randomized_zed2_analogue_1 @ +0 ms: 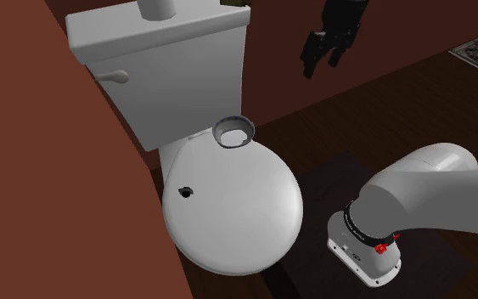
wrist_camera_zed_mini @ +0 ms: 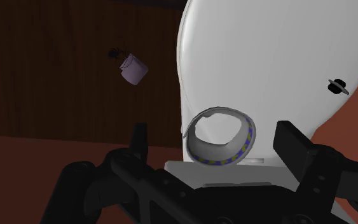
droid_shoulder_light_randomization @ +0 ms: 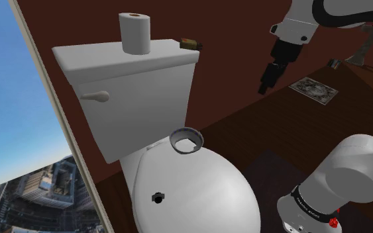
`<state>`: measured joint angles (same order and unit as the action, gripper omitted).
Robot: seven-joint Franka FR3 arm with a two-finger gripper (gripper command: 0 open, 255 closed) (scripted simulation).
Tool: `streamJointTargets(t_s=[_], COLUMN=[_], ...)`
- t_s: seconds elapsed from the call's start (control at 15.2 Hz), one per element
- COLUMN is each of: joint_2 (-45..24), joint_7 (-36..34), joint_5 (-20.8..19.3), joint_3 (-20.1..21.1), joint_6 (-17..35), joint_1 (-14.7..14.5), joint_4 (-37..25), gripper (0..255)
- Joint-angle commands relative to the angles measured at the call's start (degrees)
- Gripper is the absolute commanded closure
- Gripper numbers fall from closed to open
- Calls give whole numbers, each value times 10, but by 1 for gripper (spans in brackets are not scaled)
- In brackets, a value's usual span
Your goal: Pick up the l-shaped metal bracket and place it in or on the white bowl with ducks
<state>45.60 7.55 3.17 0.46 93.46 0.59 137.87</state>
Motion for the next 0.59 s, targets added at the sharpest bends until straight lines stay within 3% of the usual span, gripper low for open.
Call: streamJointTargets(t_s=[0.0,0.53], joint_2=[0,-40], joint_7=[0,-68], joint_5=[0,51], joint_3=[0,86], joint_6=[0,113], joint_1=[0,-40], joint_4=[0,66], gripper=[0,0])
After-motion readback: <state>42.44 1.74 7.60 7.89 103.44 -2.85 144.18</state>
